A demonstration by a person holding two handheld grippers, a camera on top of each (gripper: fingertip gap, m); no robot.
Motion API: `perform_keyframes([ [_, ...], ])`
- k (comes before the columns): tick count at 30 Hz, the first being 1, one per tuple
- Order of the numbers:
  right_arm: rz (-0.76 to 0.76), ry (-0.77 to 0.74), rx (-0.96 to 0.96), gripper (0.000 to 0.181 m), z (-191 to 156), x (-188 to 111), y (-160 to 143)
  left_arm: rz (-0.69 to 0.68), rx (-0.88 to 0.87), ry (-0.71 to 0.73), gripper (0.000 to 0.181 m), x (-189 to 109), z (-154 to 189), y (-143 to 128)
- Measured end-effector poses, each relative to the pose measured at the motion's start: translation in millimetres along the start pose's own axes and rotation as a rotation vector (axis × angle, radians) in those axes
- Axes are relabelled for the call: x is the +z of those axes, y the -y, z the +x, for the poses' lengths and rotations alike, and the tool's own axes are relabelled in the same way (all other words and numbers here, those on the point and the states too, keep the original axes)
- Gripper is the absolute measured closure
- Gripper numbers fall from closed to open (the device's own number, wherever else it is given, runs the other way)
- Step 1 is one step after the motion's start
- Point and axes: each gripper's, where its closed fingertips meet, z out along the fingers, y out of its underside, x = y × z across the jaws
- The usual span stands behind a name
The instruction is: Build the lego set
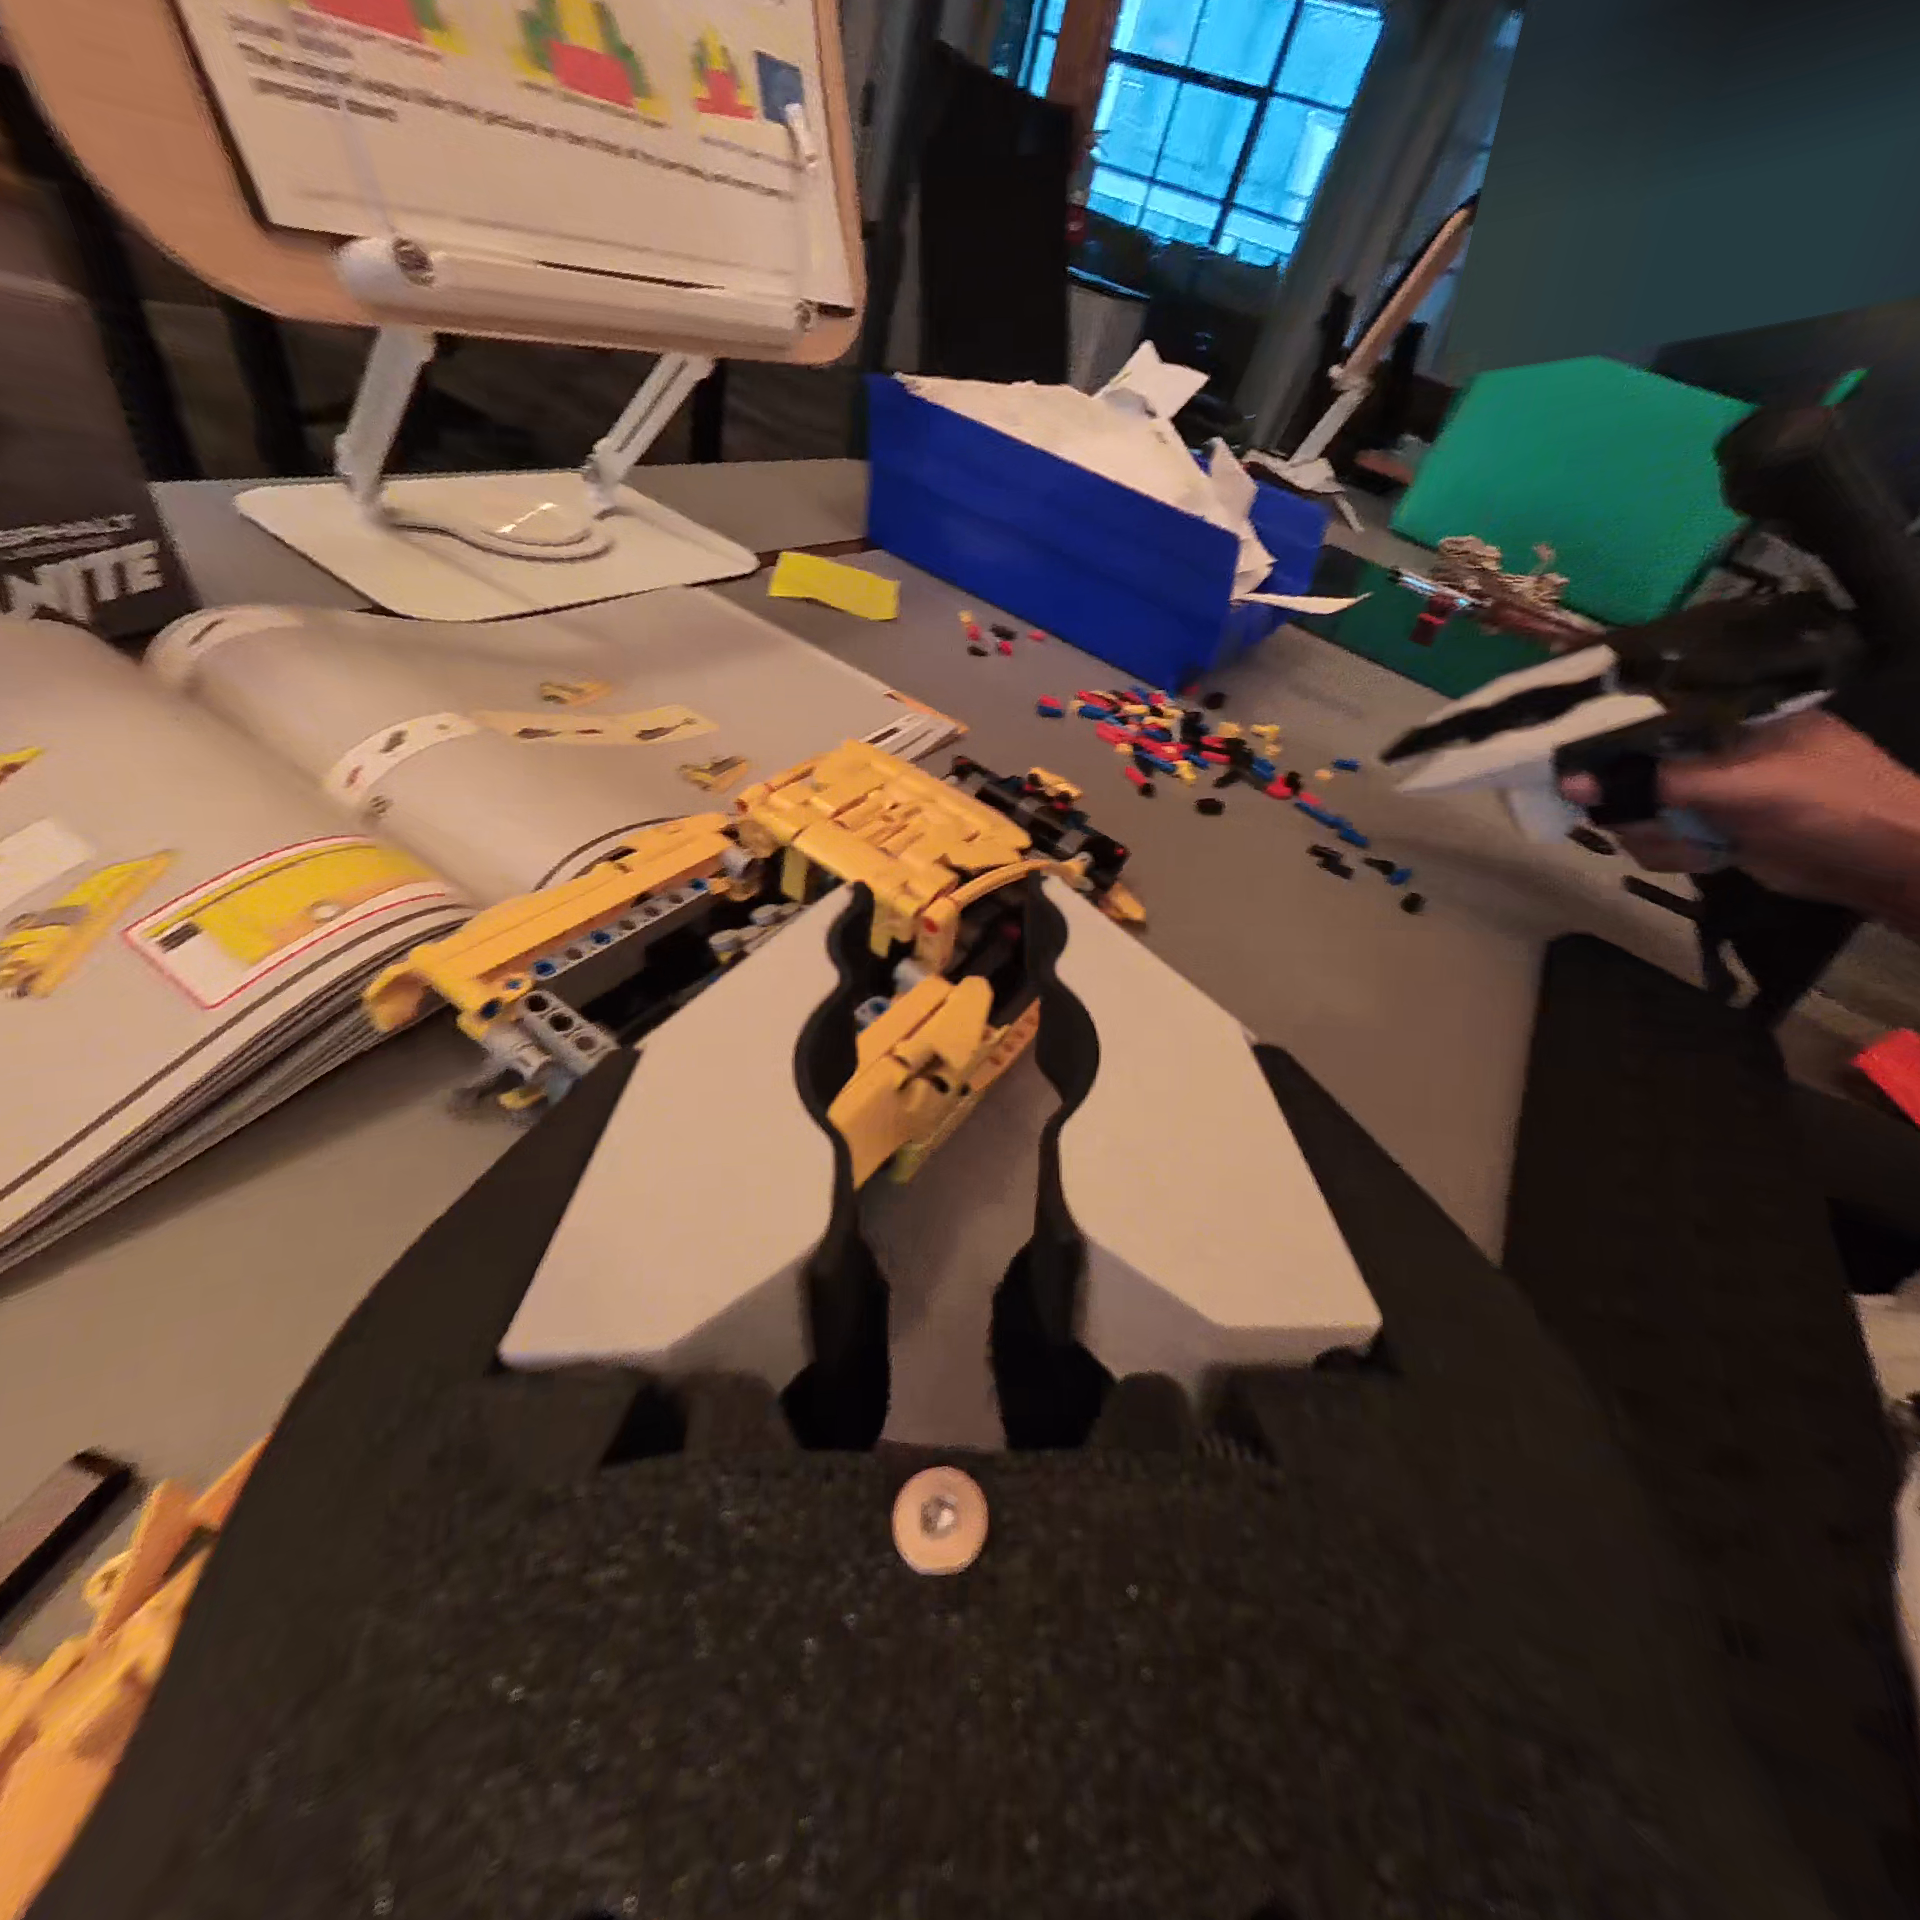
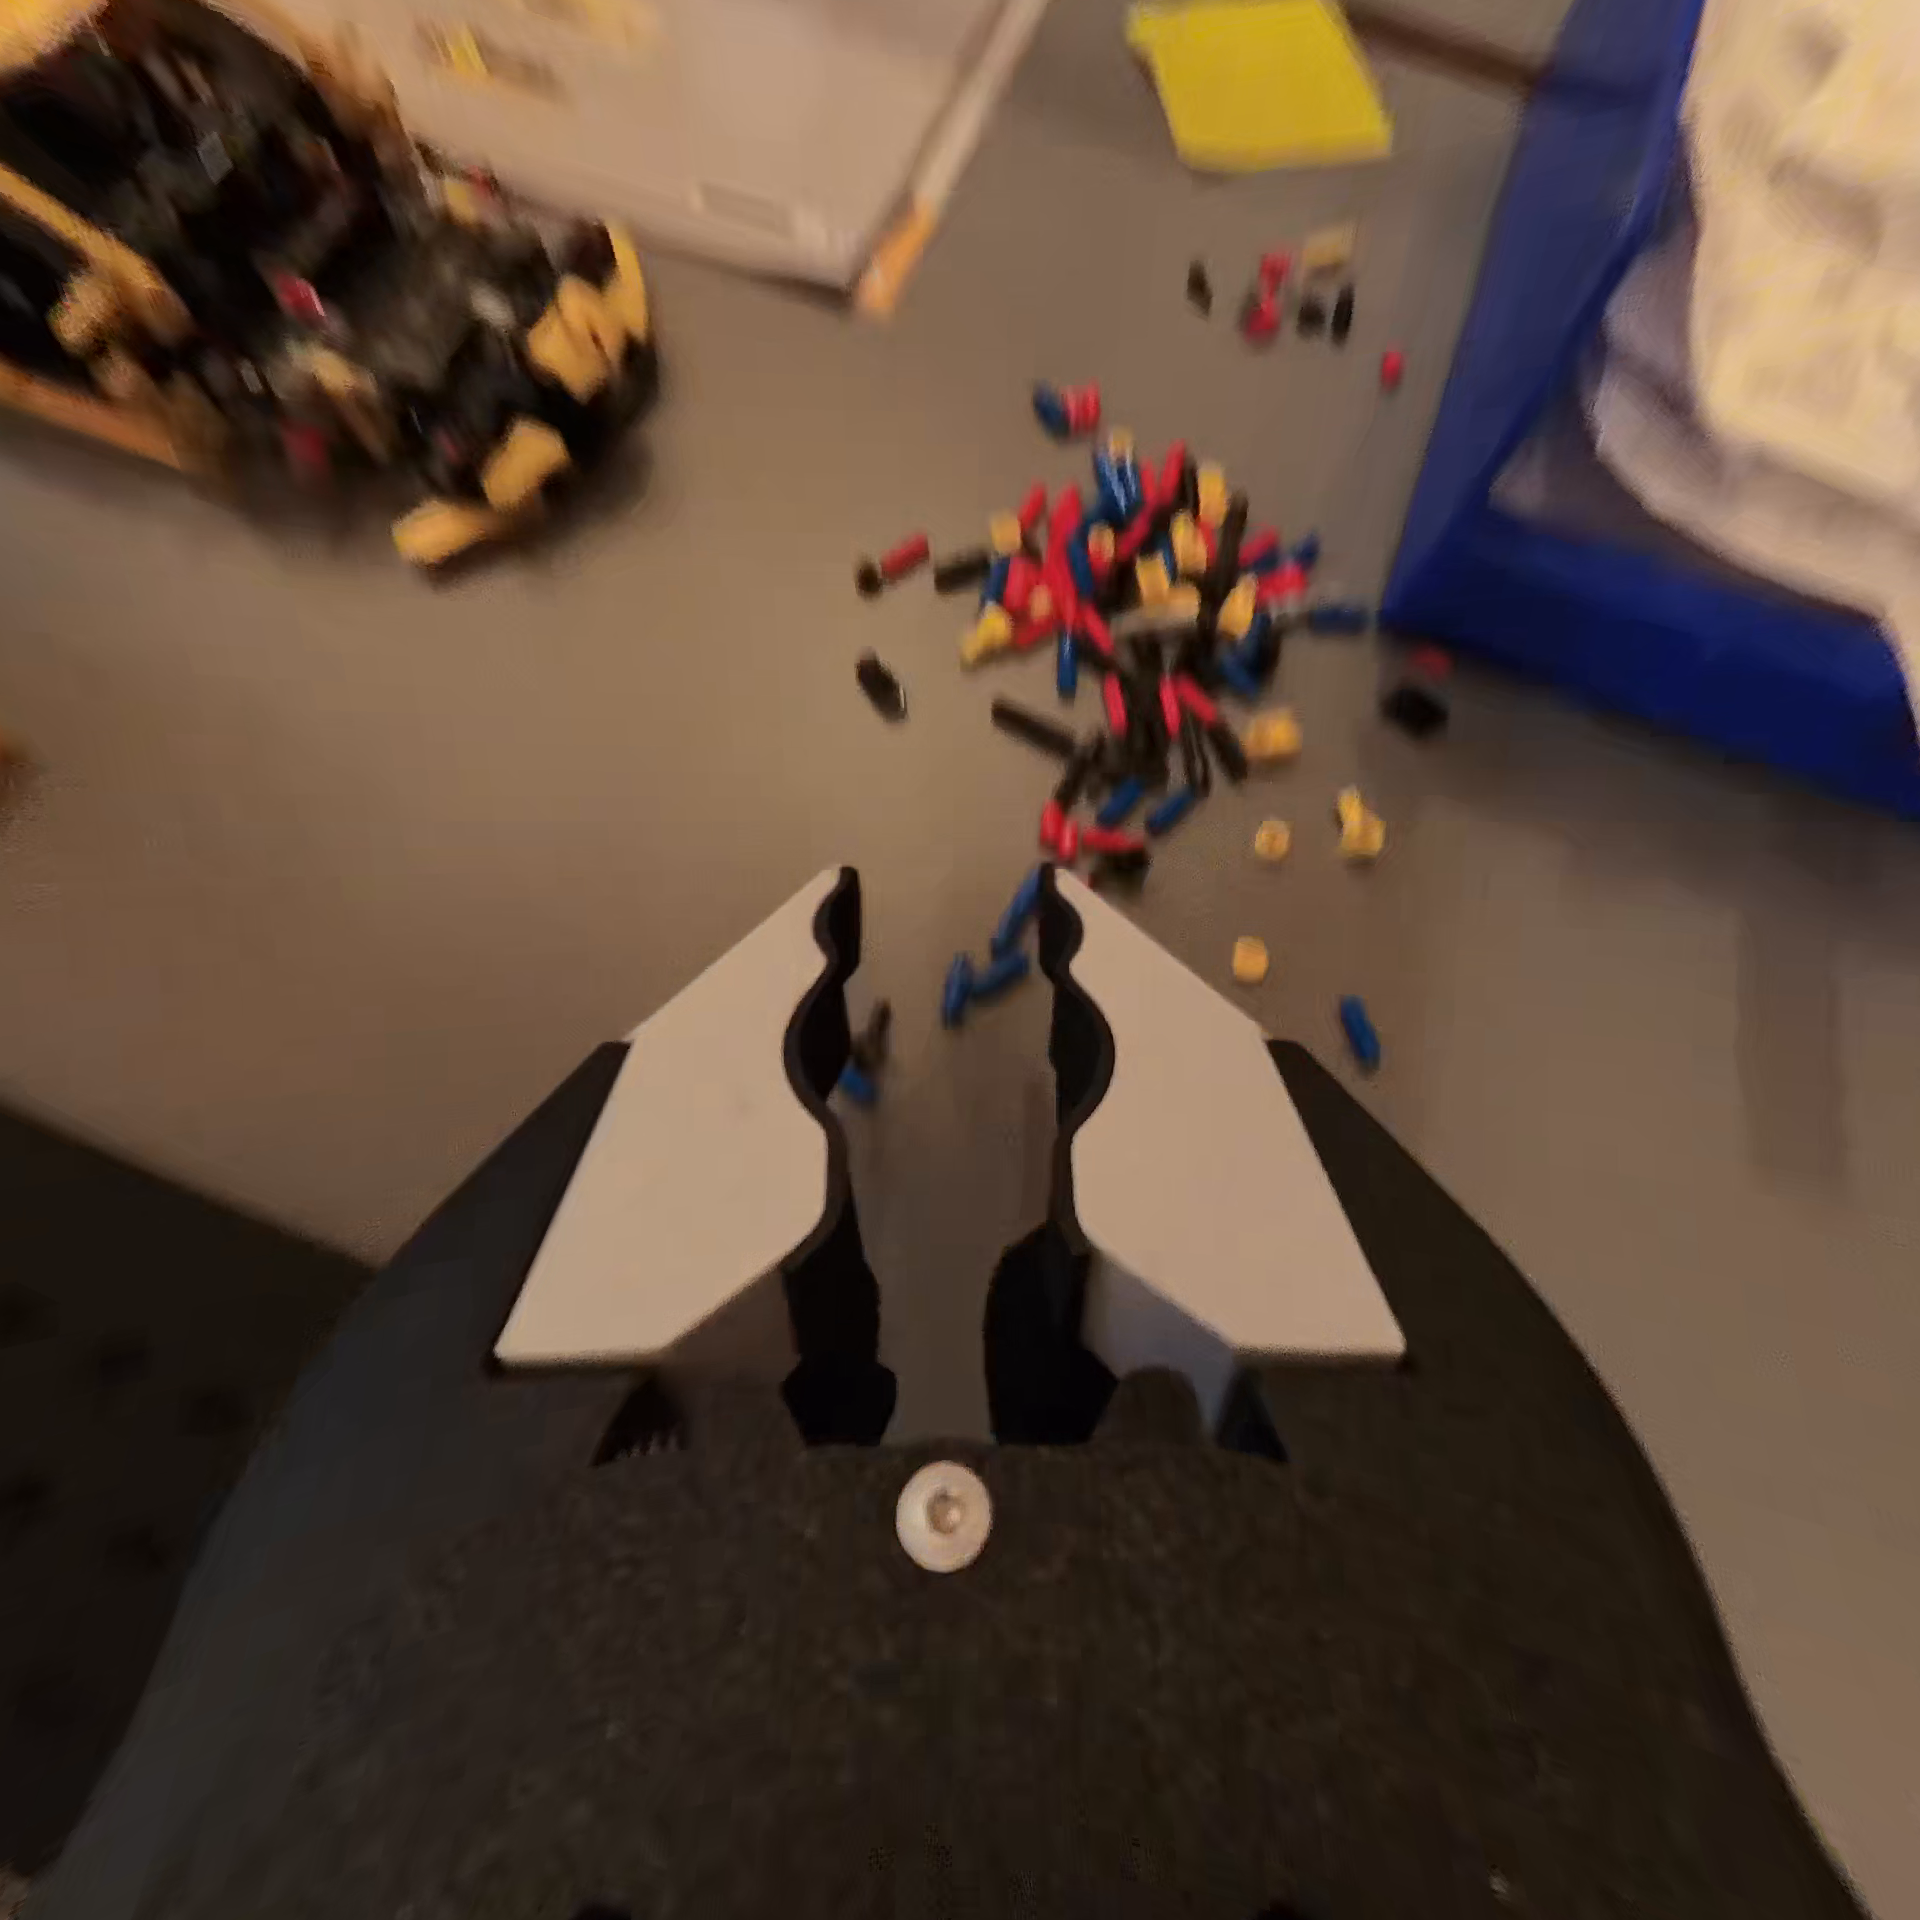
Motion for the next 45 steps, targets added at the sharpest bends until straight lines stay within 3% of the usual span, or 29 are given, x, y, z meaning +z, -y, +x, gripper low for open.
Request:
perform_keyframes([
  [4, -0.068, -0.024, 0.001, 0.153, 7, -4, -33, -0.013, 0.040, 0.047, 0.153, 0, -5, -5],
  [14, -0.035, -0.027, 0.091, 0.165, 29, 30, -26, -0.042, 0.089, 0.051, 0.153, 5, 1, -12],
  [21, -0.021, 0.025, 0.150, 0.166, 29, 36, -20, -0.058, 0.094, 0.053, 0.153, 8, 0, -15],
  [45, -0.111, -0.092, -0.053, 0.174, 38, 32, -28, -0.095, 0.135, 0.069, 0.153, 11, 1, -22],
])
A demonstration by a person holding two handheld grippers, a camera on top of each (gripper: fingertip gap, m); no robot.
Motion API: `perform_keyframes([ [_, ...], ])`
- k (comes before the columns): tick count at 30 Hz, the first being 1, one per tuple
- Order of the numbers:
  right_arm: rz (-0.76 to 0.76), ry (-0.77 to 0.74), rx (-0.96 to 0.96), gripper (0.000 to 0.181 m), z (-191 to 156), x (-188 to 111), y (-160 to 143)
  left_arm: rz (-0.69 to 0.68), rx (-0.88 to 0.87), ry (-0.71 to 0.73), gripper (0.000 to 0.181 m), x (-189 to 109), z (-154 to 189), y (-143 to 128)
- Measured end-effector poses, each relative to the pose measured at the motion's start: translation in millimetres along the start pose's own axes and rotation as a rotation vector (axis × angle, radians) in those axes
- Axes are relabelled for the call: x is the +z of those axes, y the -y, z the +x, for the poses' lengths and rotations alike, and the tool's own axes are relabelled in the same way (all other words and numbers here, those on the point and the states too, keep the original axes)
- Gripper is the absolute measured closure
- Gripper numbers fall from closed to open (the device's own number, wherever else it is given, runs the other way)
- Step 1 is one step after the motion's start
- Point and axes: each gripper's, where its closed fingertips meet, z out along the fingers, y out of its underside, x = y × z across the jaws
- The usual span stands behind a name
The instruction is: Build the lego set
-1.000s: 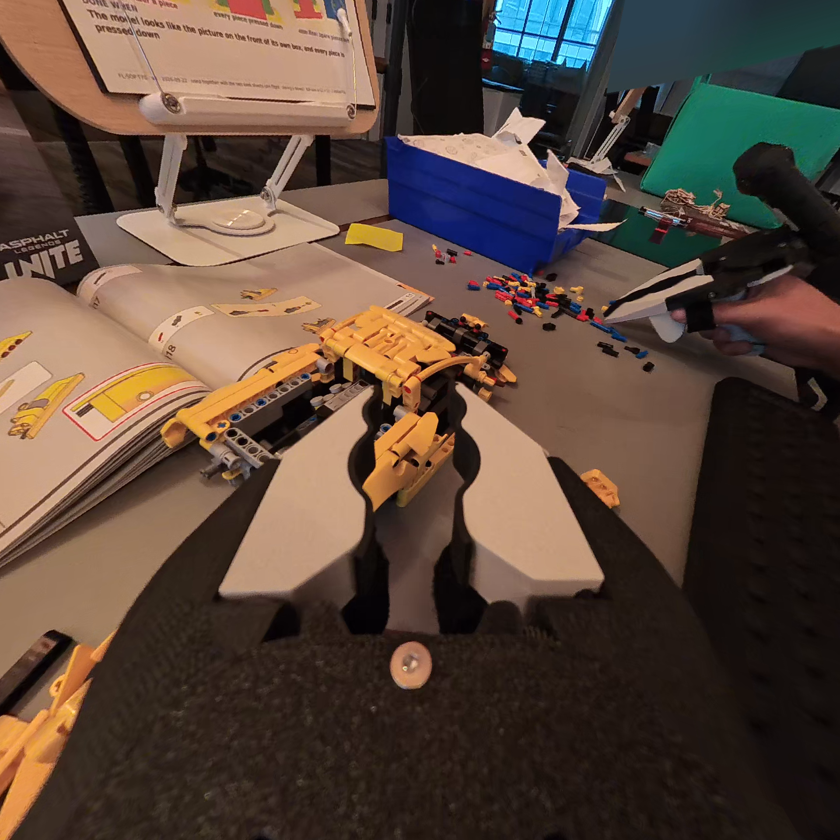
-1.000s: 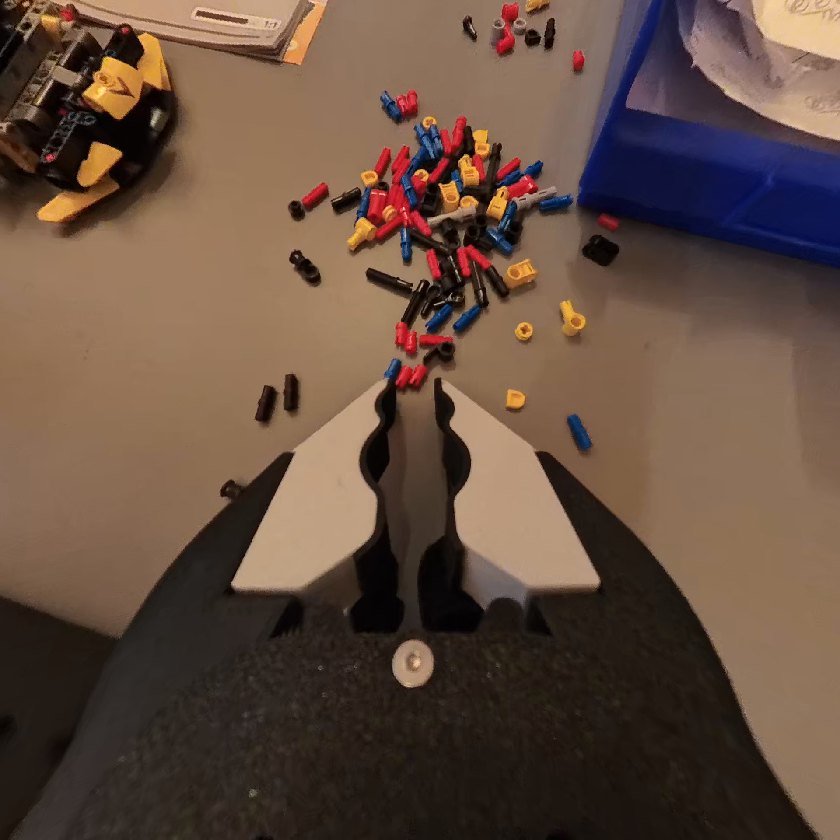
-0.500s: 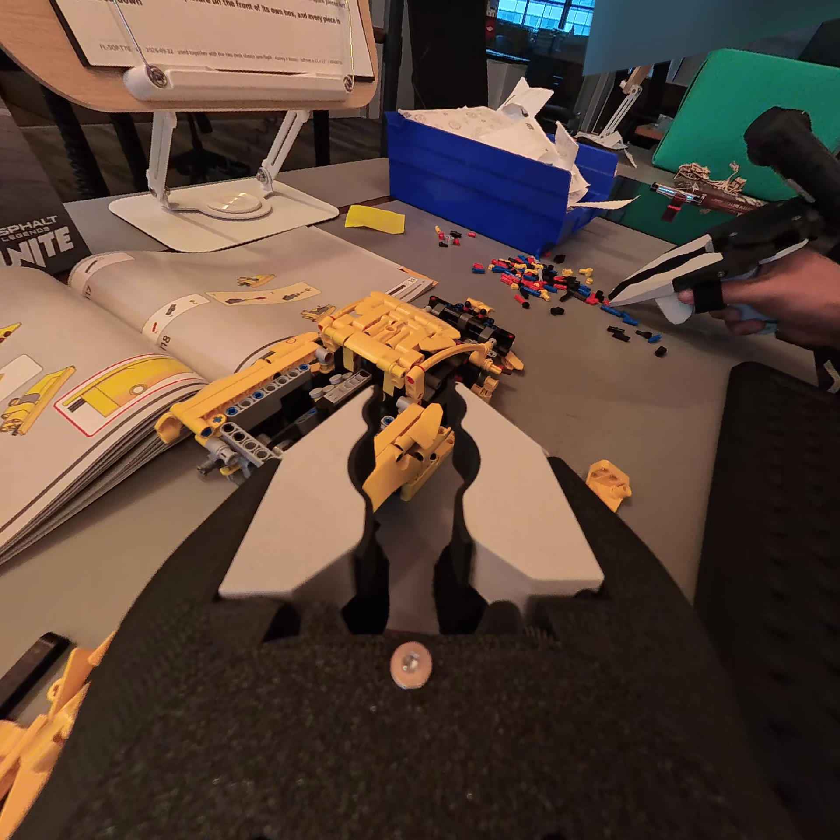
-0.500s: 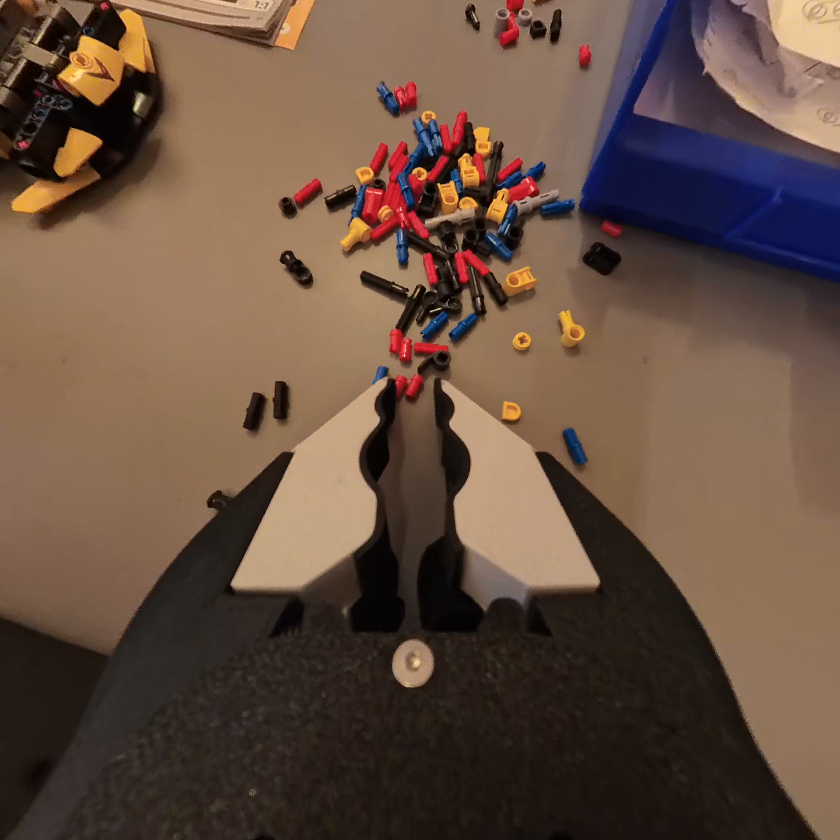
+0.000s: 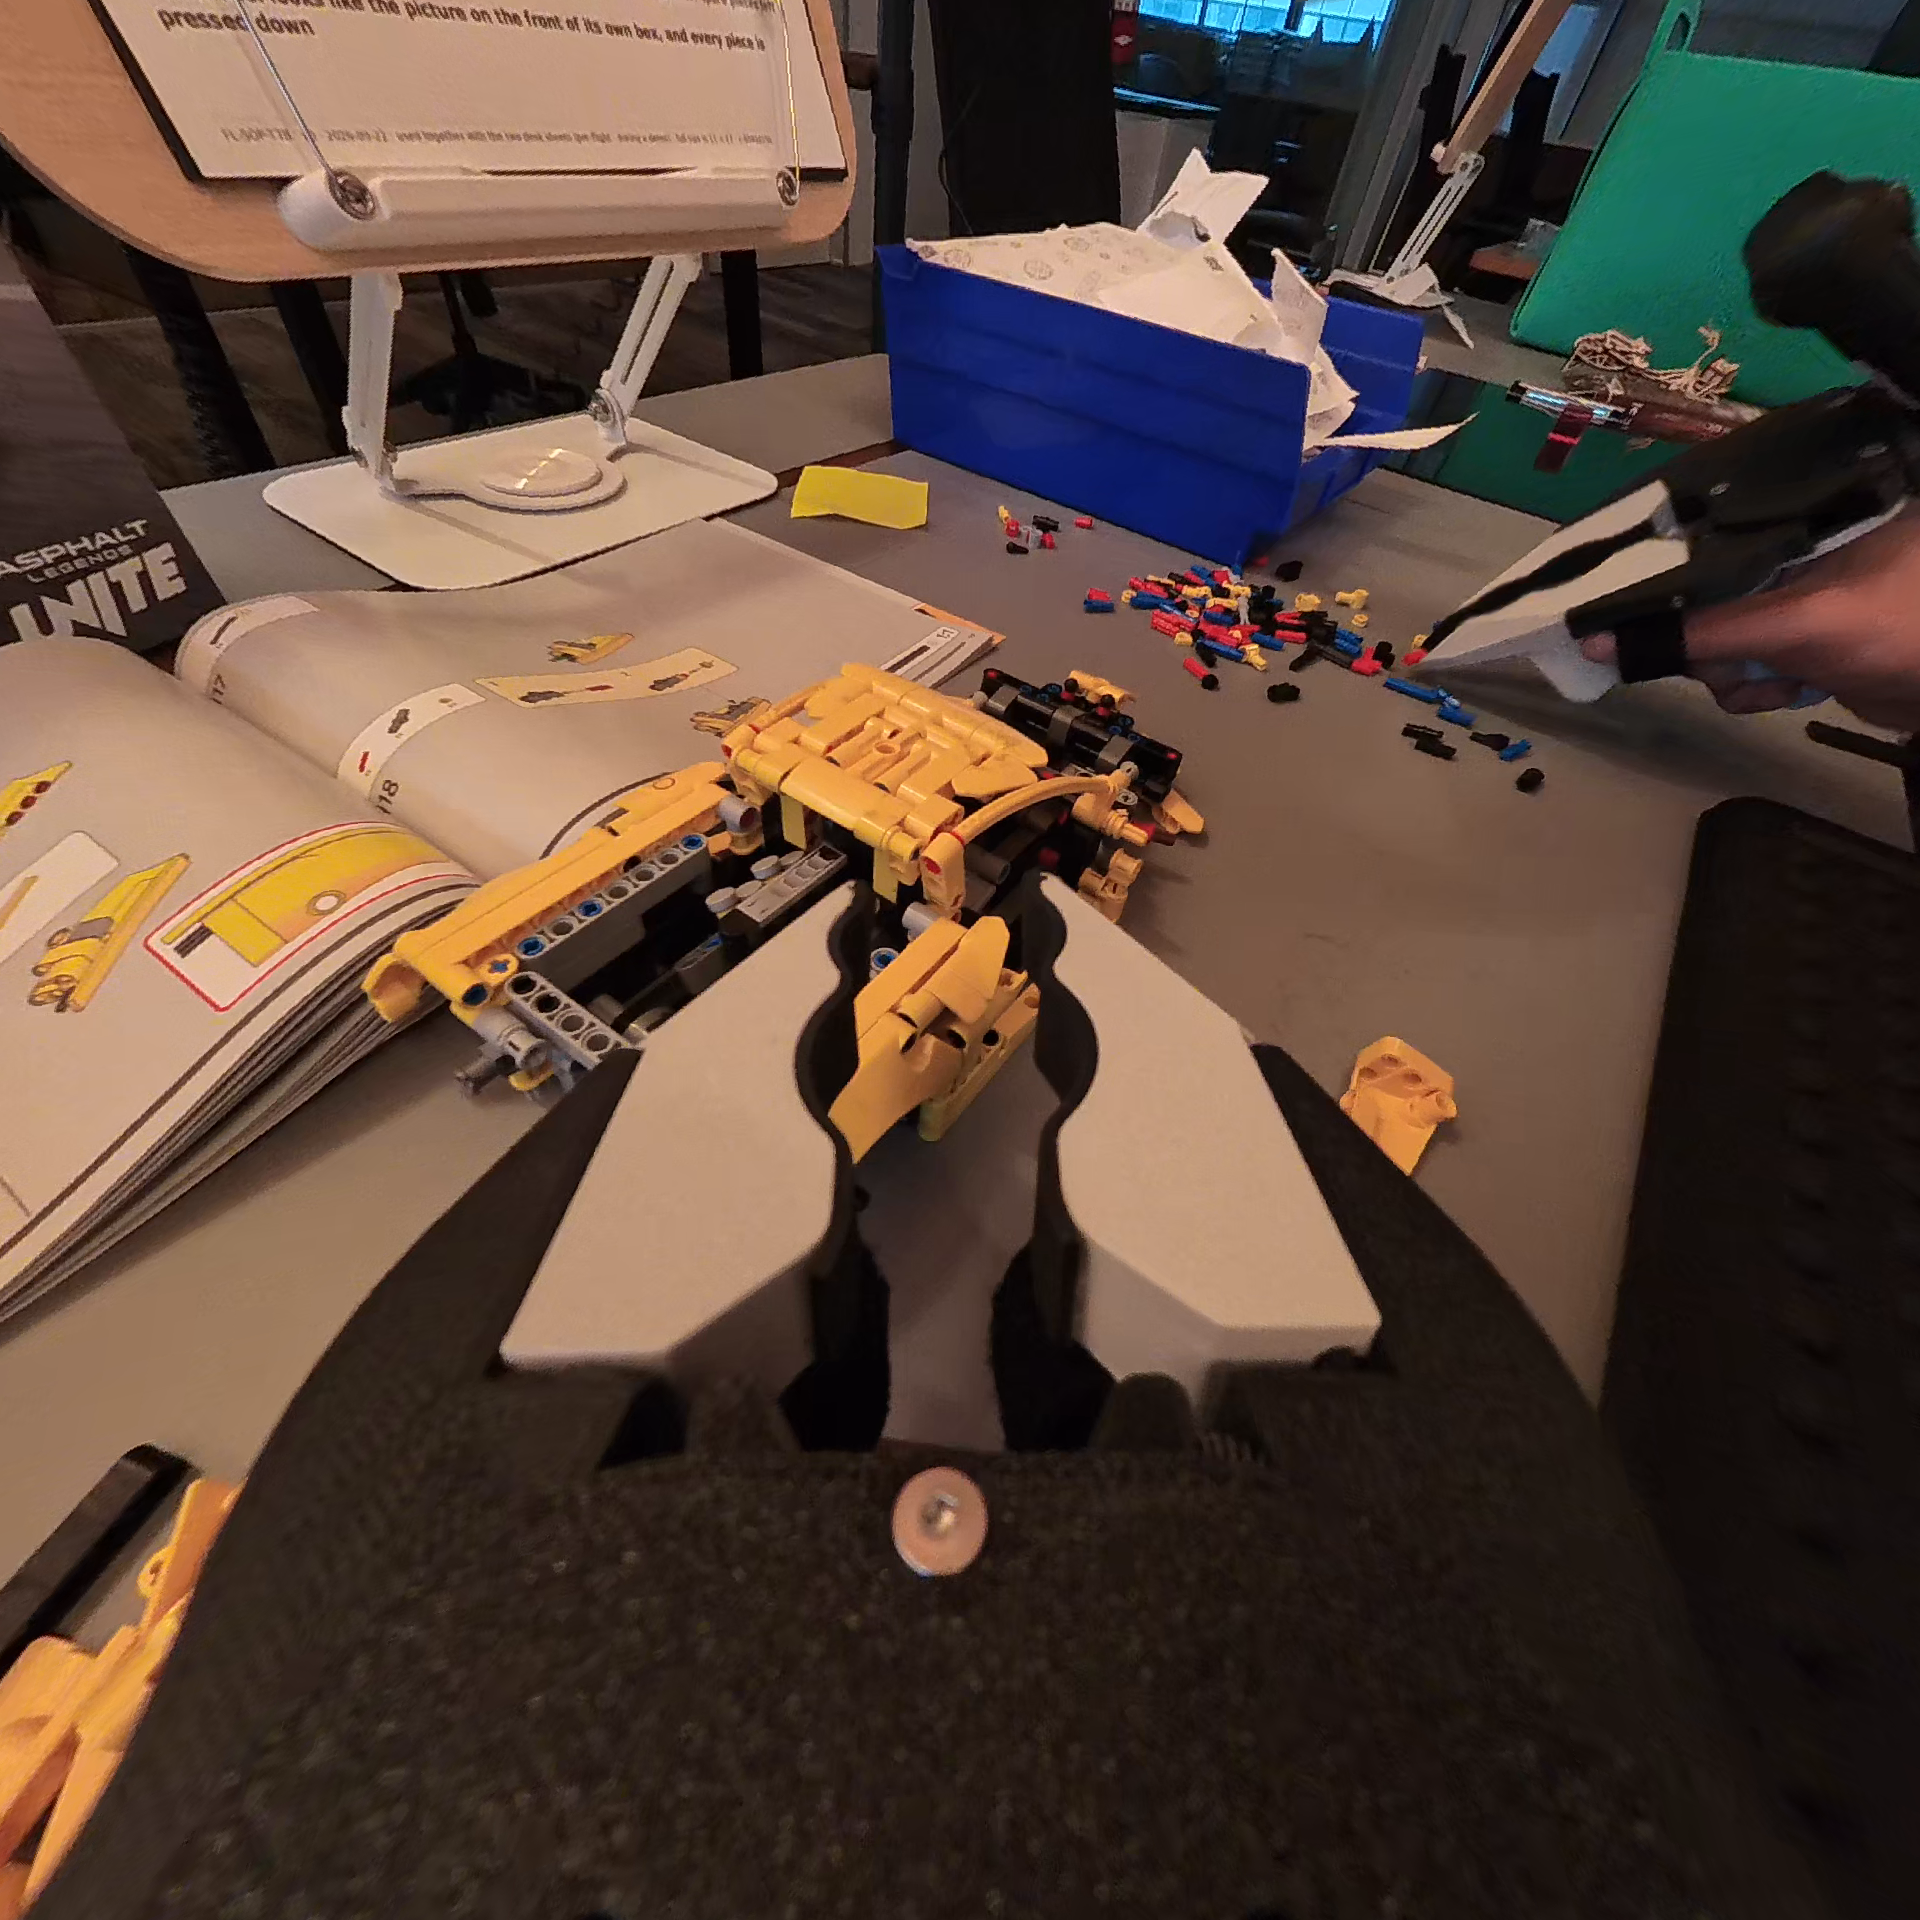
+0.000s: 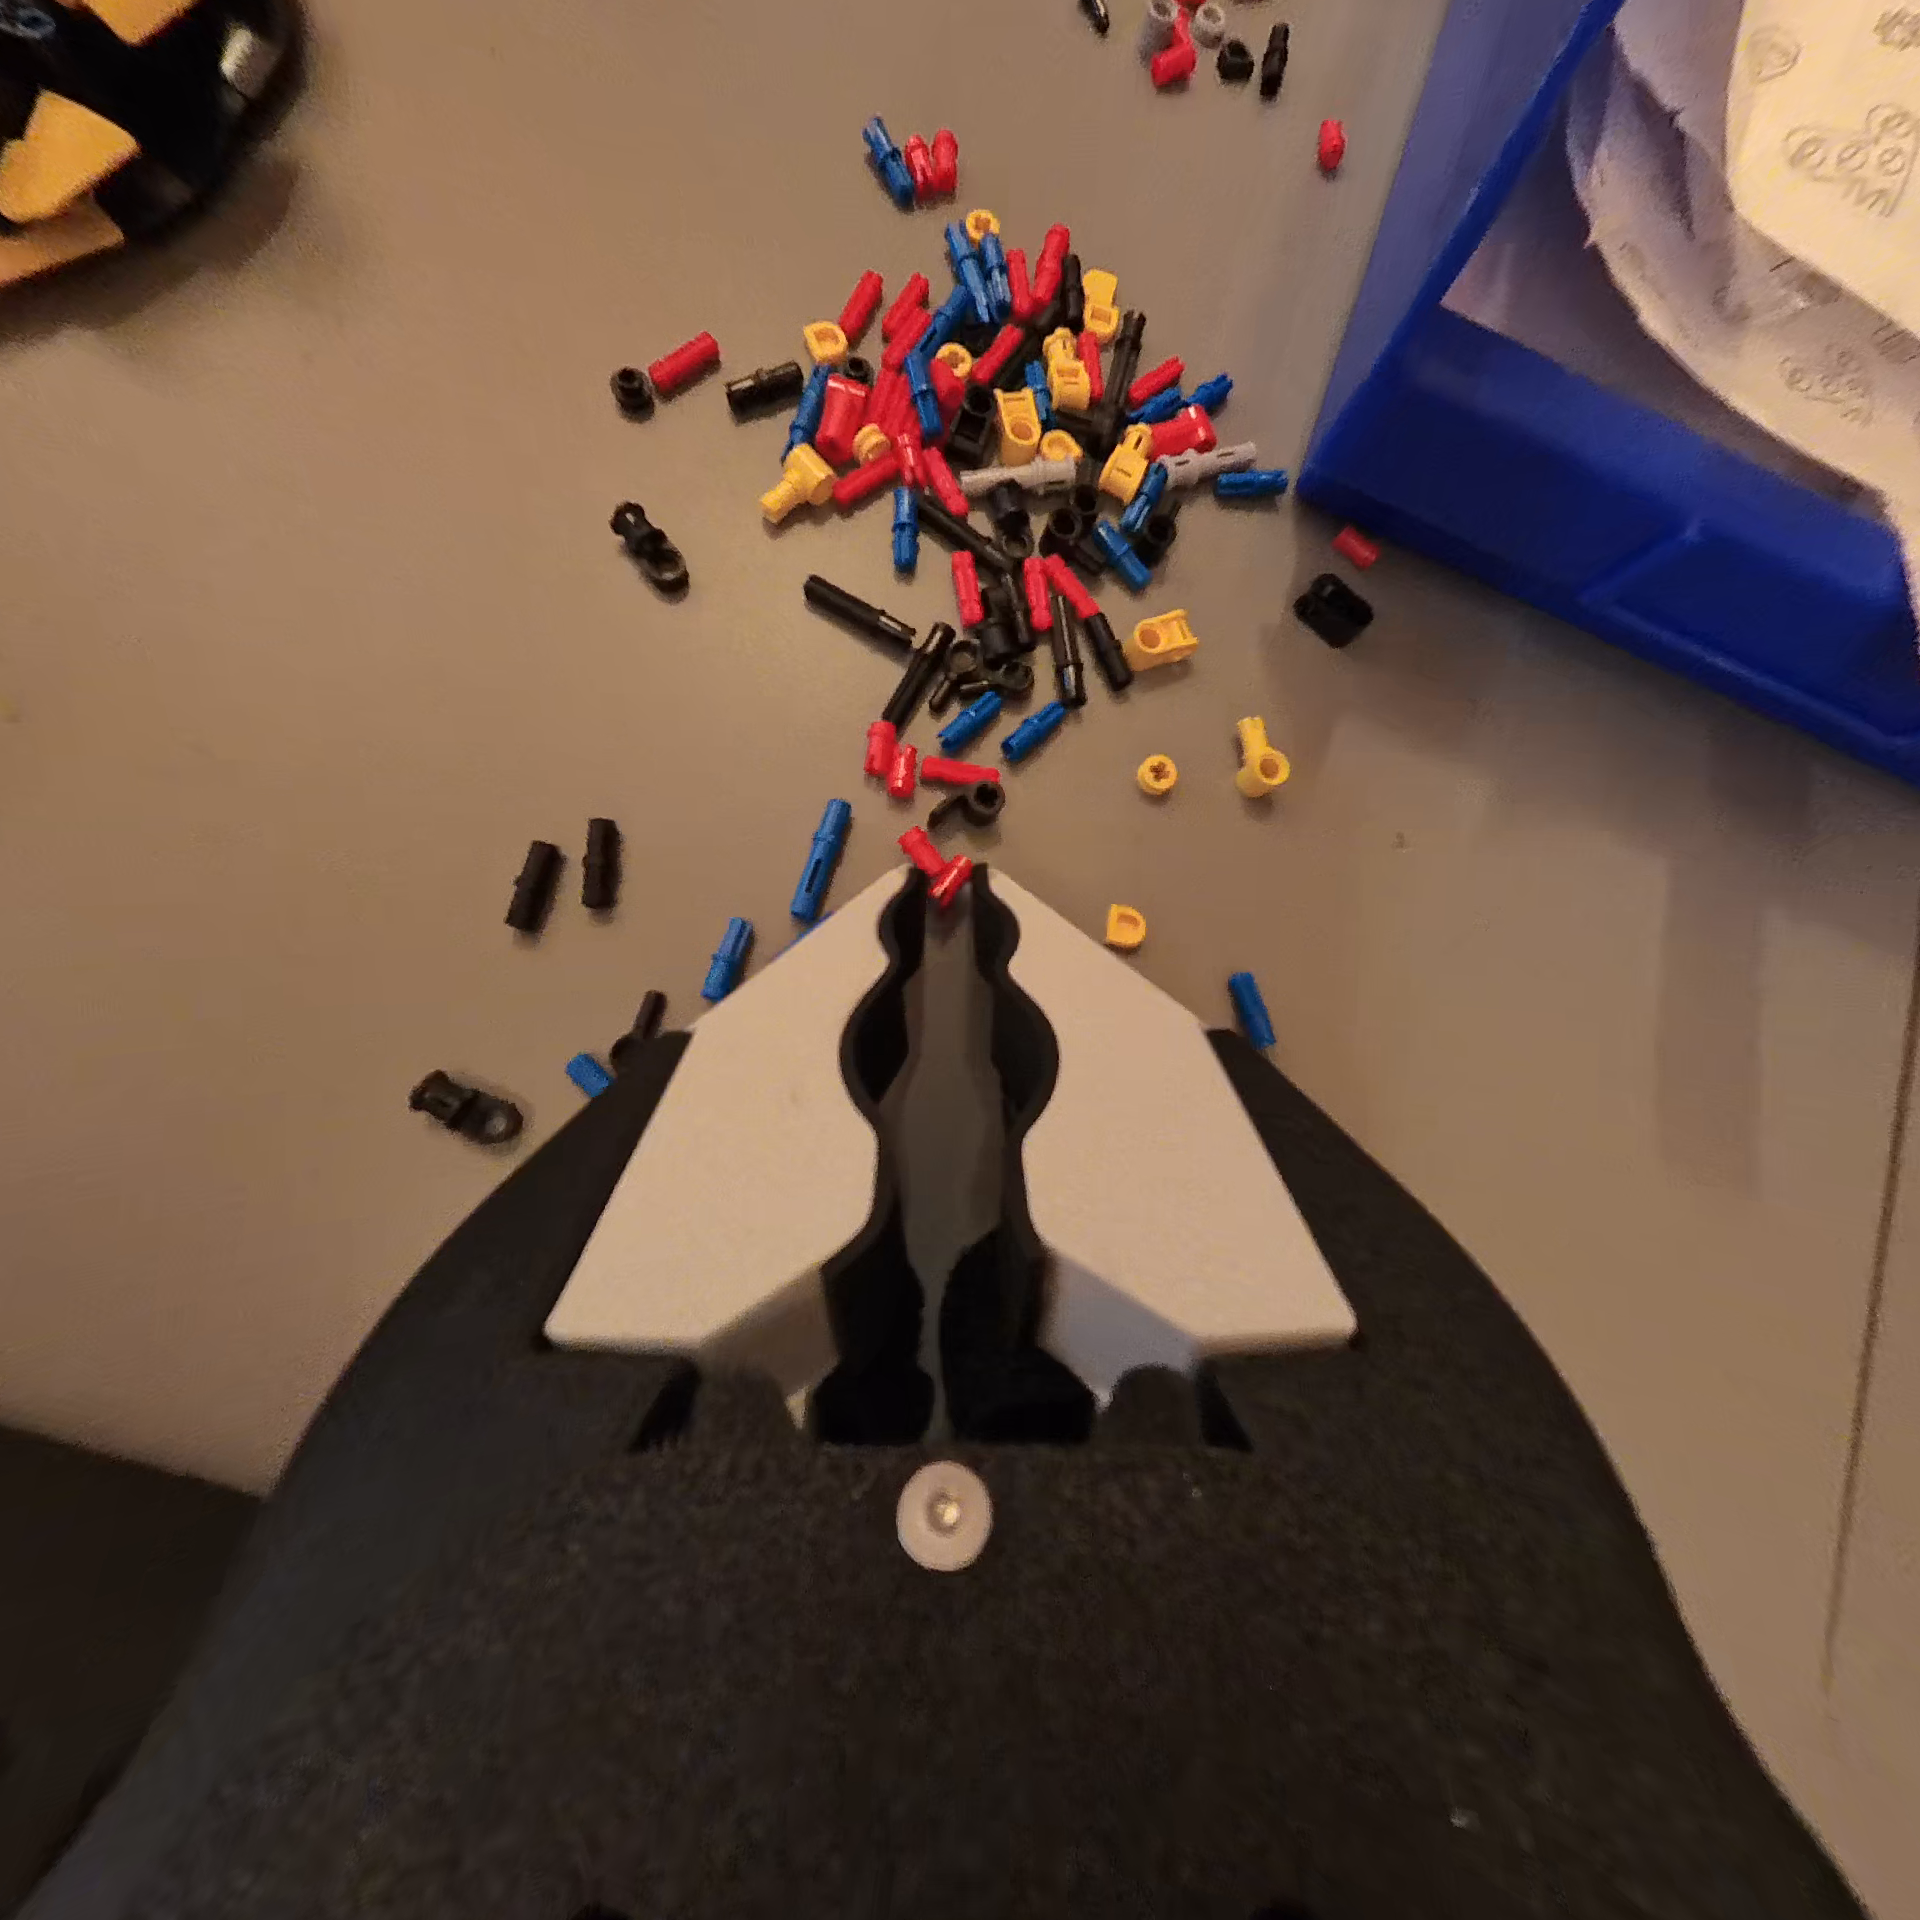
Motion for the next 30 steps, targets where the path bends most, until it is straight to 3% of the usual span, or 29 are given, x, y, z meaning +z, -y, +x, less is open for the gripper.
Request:
perform_keyframes([
  [5, 0.088, 0.117, -0.061, 0.175, -34, -22, 25, 0.004, 0.004, -0.003, 0.153, 0, 2, 1],
  [10, 0.189, 0.402, -0.137, 0.174, -138, -30, 62, 0.006, 0.004, 0.002, 0.153, -2, 1, 1],
  [16, 0.110, 0.605, -0.291, 0.174, -238, -14, 56, 0.008, 0.001, 0.004, 0.153, -3, 1, 1],
  [21, 0.049, 0.525, -0.433, 0.174, -239, -5, 44, 0.009, 0.006, 0.004, 0.153, -3, 2, 1],
  [30, 0.032, 0.530, -0.383, 0.170, -230, -7, 40, 0.002, 0.010, -0.003, 0.153, -2, 4, 0],
])
